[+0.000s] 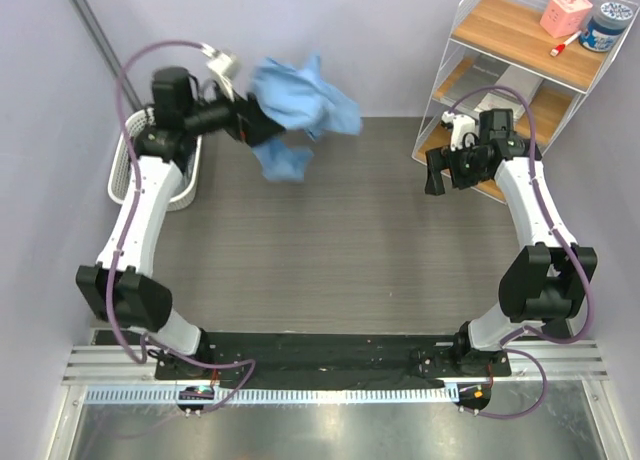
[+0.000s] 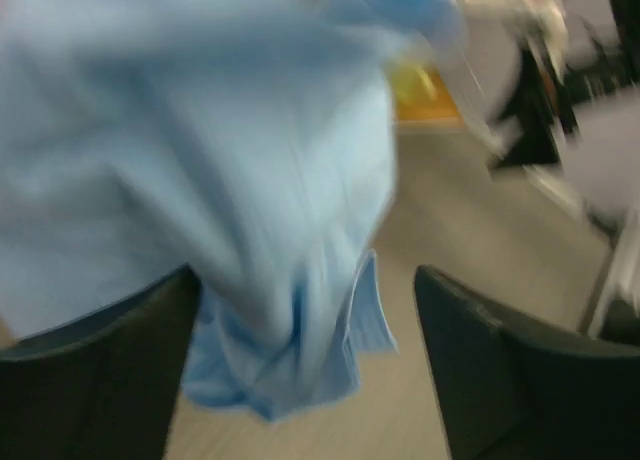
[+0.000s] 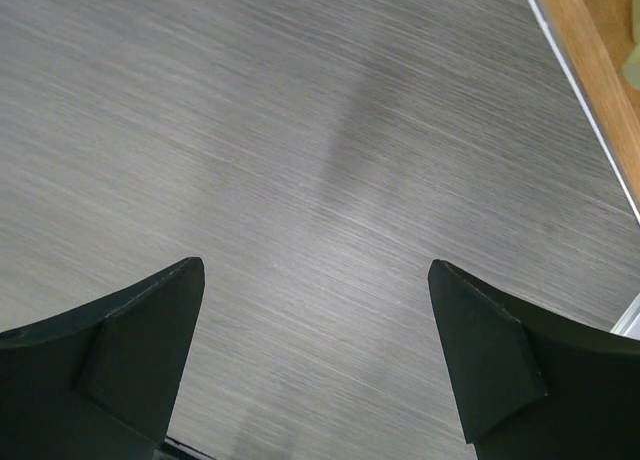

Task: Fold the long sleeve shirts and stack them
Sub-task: Move the shirt to the center of the board

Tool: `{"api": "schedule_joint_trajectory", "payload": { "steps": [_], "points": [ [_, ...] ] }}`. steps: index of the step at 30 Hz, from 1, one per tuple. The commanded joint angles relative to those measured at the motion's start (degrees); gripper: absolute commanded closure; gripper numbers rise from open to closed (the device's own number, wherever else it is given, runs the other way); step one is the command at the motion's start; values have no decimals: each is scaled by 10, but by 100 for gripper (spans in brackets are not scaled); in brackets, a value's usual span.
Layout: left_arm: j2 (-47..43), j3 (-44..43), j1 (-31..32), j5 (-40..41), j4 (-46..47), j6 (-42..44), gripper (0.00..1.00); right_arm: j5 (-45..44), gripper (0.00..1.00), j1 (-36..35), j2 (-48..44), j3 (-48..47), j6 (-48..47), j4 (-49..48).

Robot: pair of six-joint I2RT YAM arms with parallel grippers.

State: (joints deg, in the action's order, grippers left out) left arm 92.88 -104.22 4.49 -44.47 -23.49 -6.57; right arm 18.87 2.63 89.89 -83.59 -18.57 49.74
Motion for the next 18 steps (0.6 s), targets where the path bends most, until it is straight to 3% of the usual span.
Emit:
{"api": "schedule_joint_trajectory", "payload": {
  "steps": [1,7,12,14,18],
  "points": [
    [-106,186,35,-45,-15,92,2,44,0,-3,-14,-14,-36,34],
    [-62,245,-26,-37,-194,212,0,57,0,-9,-33,40,-62,46],
    [-43,296,17,43,-148,219,0,66,0,-26,-12,48,-59,25],
    [-25,297,52,73,-116,209,0,53,0,-67,-2,47,-54,0],
    [55,282,106,126,-67,174,2,20,0,-104,42,34,-55,-26]
  ]
}}
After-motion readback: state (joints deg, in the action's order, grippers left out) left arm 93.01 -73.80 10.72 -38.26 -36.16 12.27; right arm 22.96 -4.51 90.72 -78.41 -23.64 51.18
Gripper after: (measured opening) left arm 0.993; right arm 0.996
